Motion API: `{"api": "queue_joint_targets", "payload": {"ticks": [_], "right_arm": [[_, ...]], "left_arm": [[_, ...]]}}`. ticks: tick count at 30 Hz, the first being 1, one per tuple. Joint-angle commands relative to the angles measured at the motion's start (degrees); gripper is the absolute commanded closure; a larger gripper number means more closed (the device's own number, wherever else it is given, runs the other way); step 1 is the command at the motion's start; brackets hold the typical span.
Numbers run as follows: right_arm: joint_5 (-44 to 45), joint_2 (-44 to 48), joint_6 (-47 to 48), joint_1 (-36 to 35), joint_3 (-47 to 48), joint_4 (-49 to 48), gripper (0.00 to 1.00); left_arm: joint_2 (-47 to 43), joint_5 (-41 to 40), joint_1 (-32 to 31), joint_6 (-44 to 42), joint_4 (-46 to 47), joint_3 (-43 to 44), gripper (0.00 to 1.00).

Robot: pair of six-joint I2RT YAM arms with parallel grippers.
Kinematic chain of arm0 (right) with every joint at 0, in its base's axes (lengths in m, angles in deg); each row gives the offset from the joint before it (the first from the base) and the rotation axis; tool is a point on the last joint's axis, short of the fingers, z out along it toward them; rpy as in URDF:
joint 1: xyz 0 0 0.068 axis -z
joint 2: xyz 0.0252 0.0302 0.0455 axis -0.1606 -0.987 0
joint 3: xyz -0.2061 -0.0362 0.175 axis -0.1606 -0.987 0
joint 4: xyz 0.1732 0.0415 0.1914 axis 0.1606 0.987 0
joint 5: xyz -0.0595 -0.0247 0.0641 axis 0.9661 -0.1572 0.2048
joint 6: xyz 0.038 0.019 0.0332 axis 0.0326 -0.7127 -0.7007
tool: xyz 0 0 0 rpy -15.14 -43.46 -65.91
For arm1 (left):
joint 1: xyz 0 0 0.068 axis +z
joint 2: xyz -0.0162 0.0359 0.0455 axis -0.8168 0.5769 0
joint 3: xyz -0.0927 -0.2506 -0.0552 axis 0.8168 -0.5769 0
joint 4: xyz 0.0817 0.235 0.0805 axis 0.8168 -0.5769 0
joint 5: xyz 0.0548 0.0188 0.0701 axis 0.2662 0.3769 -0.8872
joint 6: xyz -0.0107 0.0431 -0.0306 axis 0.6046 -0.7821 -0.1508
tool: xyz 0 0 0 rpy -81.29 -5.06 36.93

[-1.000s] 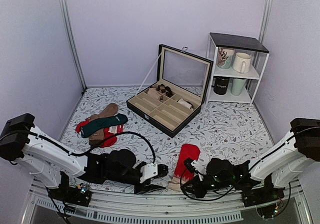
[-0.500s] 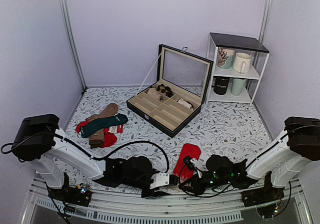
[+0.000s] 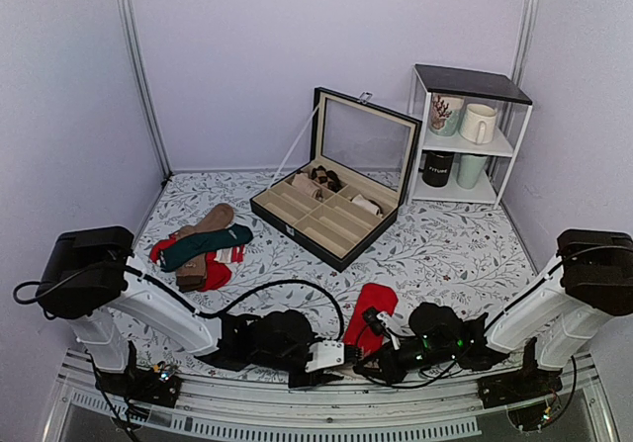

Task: Roll the socks
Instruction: Roll the sock at the center of the board.

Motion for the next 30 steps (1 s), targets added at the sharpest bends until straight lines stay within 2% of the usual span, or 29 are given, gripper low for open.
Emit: {"api": "queue_joint_targets", "payload": {"ticks": [1,5,7,11,13,17,20,25,30], "right_arm": [[-1.77,-3.79,0.99,0.31,-3.24,15.23,1.0],[-2.27,-3.15,1.09,0.8,-3.11,15.1,1.0],[-2.1,-2.38,1.16,0.88,-3.11,15.15,0.94],[1.75,2.47,2.7,0.99,-3.76,15.31,0.66],[6.01,7.17,4.04,0.95,-4.95,14.89,0.59],[12.85,18.32,10.03,0.83,-8.3,9.13,0.55],[16.21,23.31,17.98,-0.24,-10.96,2.14,0.54],[18.92,20.45,31.16,-5.27,-10.51,-4.7,0.53],[17.31,14.82,35.48,-7.57,-8.21,-8.29,0.52]], "left_arm": [[2.55,-0.28,-0.77,0.24,-3.34,2.1,0.74],[3.54,0.49,-0.79,1.34,-6.34,3.28,1.0],[3.78,0.71,-0.83,2.52,-7.96,3.55,1.0],[1.82,2.36,-0.69,7.25,-10.22,2.16,1.0],[0.55,3.77,-0.1,10.23,-12.52,1.85,1.0],[0.89,6.96,1.23,16.59,-20.77,3.75,1.0],[1.92,9.8,1.83,19.03,-25.77,5.25,1.0],[3.1,14.71,3.79,21.64,-29.85,6.54,1.0],[4.74,16.73,6.52,22.06,-31.15,6.63,1.0]]}}
